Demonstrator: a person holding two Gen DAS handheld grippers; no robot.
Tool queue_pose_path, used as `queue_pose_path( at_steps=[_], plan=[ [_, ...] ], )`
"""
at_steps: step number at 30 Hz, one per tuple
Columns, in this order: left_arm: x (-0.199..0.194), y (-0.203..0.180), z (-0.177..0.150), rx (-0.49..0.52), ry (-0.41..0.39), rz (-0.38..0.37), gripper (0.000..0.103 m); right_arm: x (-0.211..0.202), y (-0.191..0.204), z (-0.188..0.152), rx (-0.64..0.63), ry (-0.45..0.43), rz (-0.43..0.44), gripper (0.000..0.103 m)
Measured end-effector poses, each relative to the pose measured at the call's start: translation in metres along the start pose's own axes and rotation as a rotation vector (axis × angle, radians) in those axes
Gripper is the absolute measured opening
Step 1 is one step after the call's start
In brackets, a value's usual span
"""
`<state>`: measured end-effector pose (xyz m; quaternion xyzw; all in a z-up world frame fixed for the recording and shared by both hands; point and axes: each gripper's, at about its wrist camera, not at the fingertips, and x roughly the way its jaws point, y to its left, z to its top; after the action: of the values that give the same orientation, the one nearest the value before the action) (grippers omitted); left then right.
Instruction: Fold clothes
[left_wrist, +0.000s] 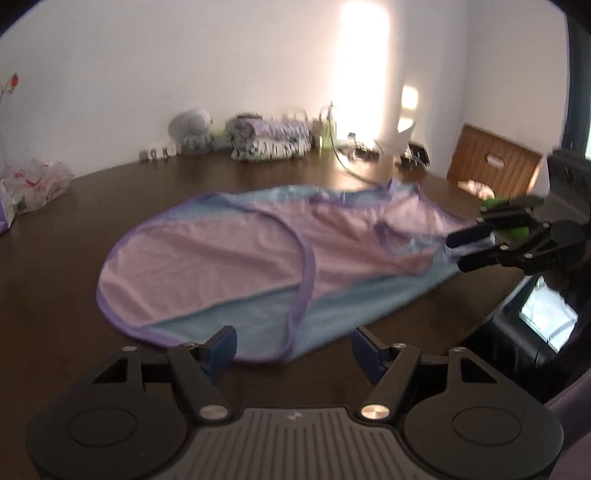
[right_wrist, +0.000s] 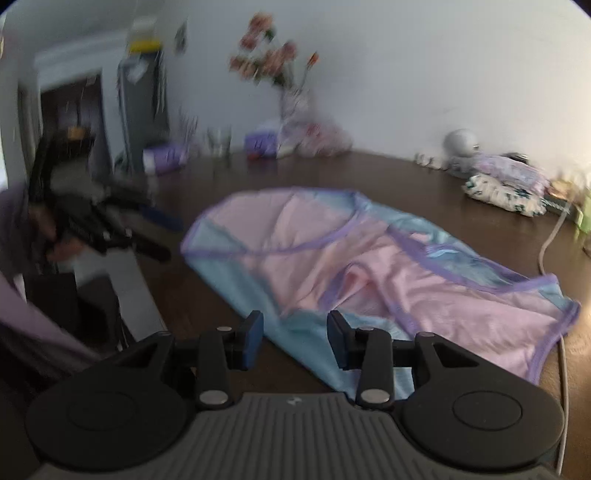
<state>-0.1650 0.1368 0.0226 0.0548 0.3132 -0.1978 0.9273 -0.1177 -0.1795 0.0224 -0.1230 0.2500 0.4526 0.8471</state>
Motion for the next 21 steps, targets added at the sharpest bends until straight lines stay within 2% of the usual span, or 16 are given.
queue_pose_path(
  at_steps=[2, 5, 7, 11, 12, 14, 16, 18, 21],
  plan=[
    [0.001, 0.003, -0.004, 0.017, -0.022, -0.015, 0.066, 0.007, 0.006, -0.003, -0.027, 0.024, -0.028, 0.039],
    [0.006, 0.007, -0.004, 0.039, -0.042, -0.038, 0.055, 0.006, 0.006, -0.005, -0.026, 0.039, -0.074, 0.039],
    [0.010, 0.008, -0.005, 0.060, -0.047, -0.059, 0.052, 0.001, 0.005, -0.006, -0.017, 0.043, -0.087, 0.039],
    [0.019, 0.013, -0.007, 0.096, -0.001, -0.106, 0.030, 0.002, -0.001, -0.011, -0.010, 0.063, -0.109, 0.038],
    [0.020, 0.015, -0.007, 0.088, -0.003, -0.106, 0.029, 0.003, -0.002, -0.013, -0.009, 0.068, -0.114, 0.037],
    [0.020, 0.018, -0.007, 0.073, -0.009, -0.107, 0.027, 0.004, -0.004, -0.014, -0.002, 0.072, -0.113, 0.033],
    [0.020, 0.021, -0.007, 0.058, -0.014, -0.107, 0.018, 0.006, -0.006, -0.014, 0.007, 0.066, -0.112, 0.025],
    [0.020, 0.024, -0.007, 0.044, -0.019, -0.108, 0.002, 0.006, -0.006, -0.015, 0.015, 0.063, -0.111, 0.002],
    [0.019, 0.028, -0.006, 0.021, -0.028, -0.109, 0.002, 0.002, -0.005, -0.017, 0.021, 0.061, -0.103, 0.001]
  ],
)
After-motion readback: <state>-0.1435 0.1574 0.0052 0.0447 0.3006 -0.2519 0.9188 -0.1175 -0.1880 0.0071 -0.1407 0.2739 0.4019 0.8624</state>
